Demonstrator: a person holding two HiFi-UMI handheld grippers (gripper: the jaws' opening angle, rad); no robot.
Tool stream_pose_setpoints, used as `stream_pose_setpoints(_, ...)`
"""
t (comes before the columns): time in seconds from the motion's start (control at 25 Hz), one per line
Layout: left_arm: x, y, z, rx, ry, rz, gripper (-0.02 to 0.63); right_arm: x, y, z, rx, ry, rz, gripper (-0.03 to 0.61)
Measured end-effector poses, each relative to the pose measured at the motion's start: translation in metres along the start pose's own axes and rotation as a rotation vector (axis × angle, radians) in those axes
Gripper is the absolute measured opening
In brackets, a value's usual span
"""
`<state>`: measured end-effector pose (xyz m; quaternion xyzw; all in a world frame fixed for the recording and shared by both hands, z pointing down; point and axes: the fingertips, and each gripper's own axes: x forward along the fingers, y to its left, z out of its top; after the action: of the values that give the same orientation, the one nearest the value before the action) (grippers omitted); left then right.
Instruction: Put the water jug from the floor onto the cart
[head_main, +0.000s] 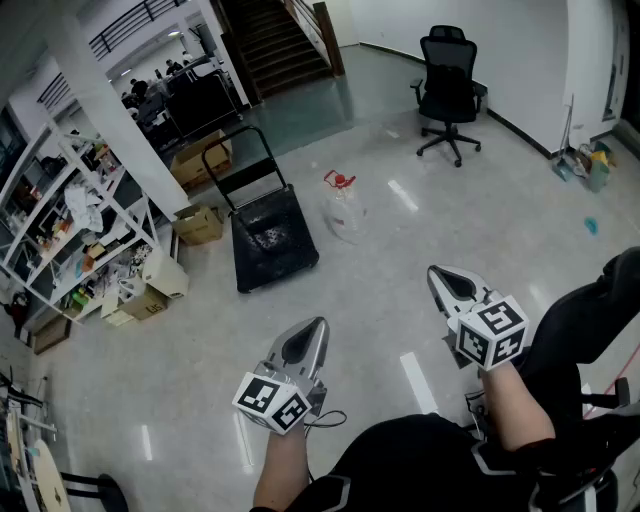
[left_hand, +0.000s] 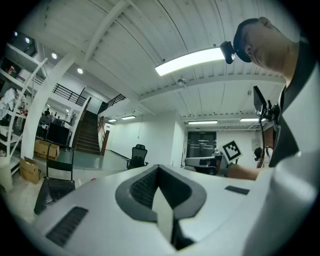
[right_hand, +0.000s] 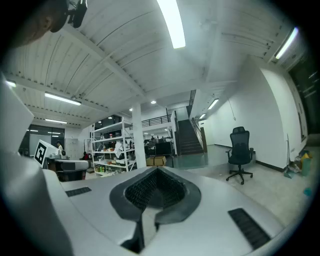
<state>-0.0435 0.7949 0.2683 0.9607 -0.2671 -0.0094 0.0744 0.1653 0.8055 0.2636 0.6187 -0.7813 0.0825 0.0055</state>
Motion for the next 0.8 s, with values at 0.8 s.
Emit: stream_pose_setpoints(0.8, -0.020, 0.009, -0.005, -0.012, -0.007, -0.021, -0.008, 0.000, 0.020, -0.006, -0.009, 0.001, -0.024, -0.006)
